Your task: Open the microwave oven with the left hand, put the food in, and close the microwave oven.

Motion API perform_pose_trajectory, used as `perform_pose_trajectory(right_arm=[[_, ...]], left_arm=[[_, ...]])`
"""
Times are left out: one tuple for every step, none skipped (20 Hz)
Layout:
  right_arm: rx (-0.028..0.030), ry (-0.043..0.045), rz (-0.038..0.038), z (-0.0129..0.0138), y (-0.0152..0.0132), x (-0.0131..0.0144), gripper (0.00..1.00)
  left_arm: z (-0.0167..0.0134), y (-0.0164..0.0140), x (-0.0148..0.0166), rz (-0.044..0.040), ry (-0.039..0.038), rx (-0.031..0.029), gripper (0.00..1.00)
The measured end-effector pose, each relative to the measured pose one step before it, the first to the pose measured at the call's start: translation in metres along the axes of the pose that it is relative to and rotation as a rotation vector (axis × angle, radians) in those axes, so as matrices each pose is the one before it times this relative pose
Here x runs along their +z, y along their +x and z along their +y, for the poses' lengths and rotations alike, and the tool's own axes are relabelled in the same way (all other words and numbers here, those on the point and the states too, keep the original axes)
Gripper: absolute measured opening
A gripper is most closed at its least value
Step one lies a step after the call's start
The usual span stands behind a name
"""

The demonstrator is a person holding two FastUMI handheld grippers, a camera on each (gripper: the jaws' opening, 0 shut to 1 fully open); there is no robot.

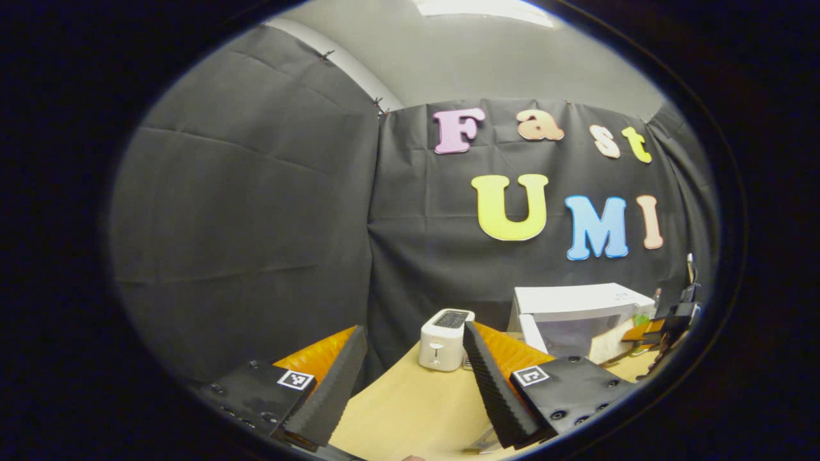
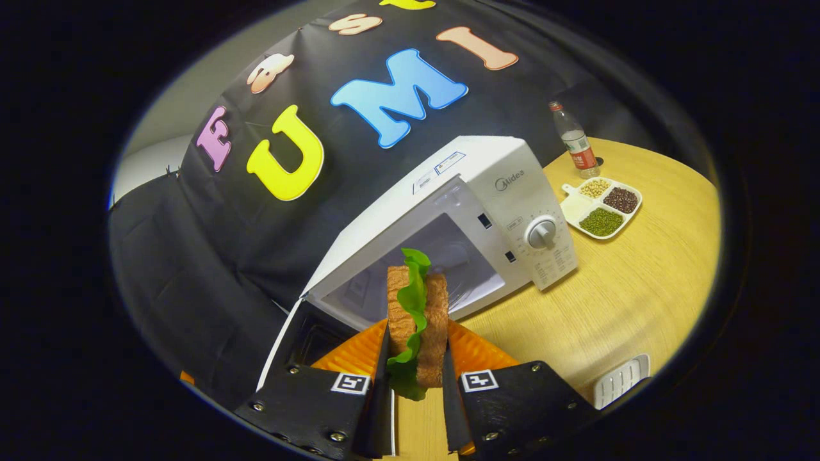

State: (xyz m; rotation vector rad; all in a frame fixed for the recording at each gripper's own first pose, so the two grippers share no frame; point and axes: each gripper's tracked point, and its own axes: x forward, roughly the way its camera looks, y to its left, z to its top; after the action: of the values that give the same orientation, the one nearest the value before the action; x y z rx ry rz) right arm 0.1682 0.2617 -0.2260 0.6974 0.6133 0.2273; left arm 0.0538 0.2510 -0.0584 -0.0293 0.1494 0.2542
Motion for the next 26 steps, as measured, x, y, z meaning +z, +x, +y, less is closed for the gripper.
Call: perform_pose_trajectory(right_arm=[[0.00215,0.01920,-0.00544,0.00286,0.01174,-0.00171,0.37],[0.00299,0.01733,-0.00485,0.00272,0.01020,-0.00104,0.37],[0.00215,0.01596,-0.00693,0.00256,0.01008,-0.00207,0.37],[-0.00167,0.01341,-0.00771,0.00117,0.01076,-0.00086,0.37],[-0.00524,0.01056,-0.00866,-0.00004,0.00961,0.00001,0.37],[-0.00533,0.00645,-0.00857,0.00041,0.00976,-0.00075,0.37],[-0.00551,0.00240,-0.01127,-0.00012,0.00895,-0.00014,0.37],[-0.00123,-0.00594,-0.02109,0.00060,0.00862,0.00192,0.37],[-0.00100,-0.00869,-0.02248,0.00045,0.00919,0.00199,0.37],[-0.00427,-0.00847,-0.01392,-0.00067,0.00869,0.00036,0.37],[-0.00355,-0.00493,-0.00979,-0.00092,0.00792,-0.00207,0.37],[-0.00502,0.00501,-0.00302,-0.00120,0.00763,-0.00220,0.37],[-0.00259,0.01082,-0.00447,-0.00159,0.00721,-0.00183,0.37],[-0.00386,0.01487,-0.00330,-0.00159,0.00682,-0.00094,0.37],[-0.00263,0.01251,-0.00395,-0.00152,0.00728,-0.00226,0.37],[-0.00267,0.00925,-0.00470,0.00061,0.00578,-0.00162,0.37],[0.00007,0.00807,-0.00319,-0.00069,0.00604,-0.00186,0.37],[-0.00148,0.00954,0.00024,-0.00035,0.00557,-0.00212,0.37],[-0.00276,0.00743,0.00076,-0.00107,0.00560,-0.00186,0.37],[-0.00533,0.00736,-0.00160,-0.00242,0.00560,-0.00159,0.37],[-0.00567,0.00518,-0.00847,-0.00249,0.00463,0.00130,0.37],[-0.01314,0.00206,-0.00486,-0.00288,0.00500,0.00136,0.37],[-0.01736,-0.00682,-0.00808,-0.00404,0.00543,0.00165,0.37],[-0.00598,-0.00510,-0.00488,-0.00207,0.00299,0.00136,0.41],[-0.01322,-0.01526,-0.00175,-0.00308,0.00327,0.00093,0.41],[-0.01984,-0.03392,-0.01196,-0.00423,0.00210,0.00084,0.45]], left_arm=[[0.00540,0.00660,-0.00192,0.00518,0.00863,0.00424,0.97],[0.00449,0.00619,-0.00031,0.00659,0.00879,0.00441,0.96],[0.00379,0.00405,-0.00111,0.00527,0.00588,0.00177,0.96],[0.00375,0.00478,-0.00052,0.00314,0.00437,0.00322,1.00],[0.00400,0.00469,-0.00196,0.00193,0.00461,0.00472,1.00],[0.00310,0.00411,-0.00216,0.00570,0.00316,0.00447,0.96],[0.00211,0.00367,-0.00357,0.00690,0.00267,0.00350,0.96],[0.00284,0.00219,-0.00425,0.00951,0.00293,0.00362,0.96],[0.00221,0.00466,-0.00447,0.01006,0.00646,0.00438,0.96],[0.00243,0.00391,-0.00224,0.01153,0.00982,0.00395,1.00],[0.00222,0.00396,-0.00433,0.01064,0.01183,0.00379,0.96],[0.00228,0.00100,-0.00297,0.00661,0.01183,0.00169,0.97],[0.00210,0.00264,-0.00281,0.00535,0.01222,0.00194,0.97],[0.00162,0.00300,-0.00100,0.00540,0.01105,0.00106,1.00],[0.00152,0.00186,-0.00170,0.00449,0.00949,0.00075,0.97],[0.00052,0.00225,0.00069,0.00201,0.00731,0.00066,0.96],[-0.00021,0.00215,-0.00046,-0.00073,0.00480,0.00082,1.00],[0.00023,0.00145,0.00048,0.00025,0.00389,-0.00010,1.00],[-0.00009,0.00070,-0.00199,0.00297,0.00269,-0.00154,1.00],[0.00125,0.00060,-0.00272,0.00555,0.00264,0.00024,0.96],[0.00112,0.00018,-0.00266,0.00442,0.00229,0.00119,1.00],[-0.00067,0.00095,-0.00206,0.00176,-0.00028,-0.00030,1.00],[0.00058,0.00058,-0.00180,0.00179,-0.00145,-0.00058,1.00],[-0.00016,-0.00095,-0.00194,0.00231,-0.00108,-0.00073,1.00],[0.00031,-0.00035,-0.00301,0.00226,0.00011,0.00250,0.96],[0.00037,-0.00067,-0.00145,0.00314,-0.00080,0.00182,0.93]])
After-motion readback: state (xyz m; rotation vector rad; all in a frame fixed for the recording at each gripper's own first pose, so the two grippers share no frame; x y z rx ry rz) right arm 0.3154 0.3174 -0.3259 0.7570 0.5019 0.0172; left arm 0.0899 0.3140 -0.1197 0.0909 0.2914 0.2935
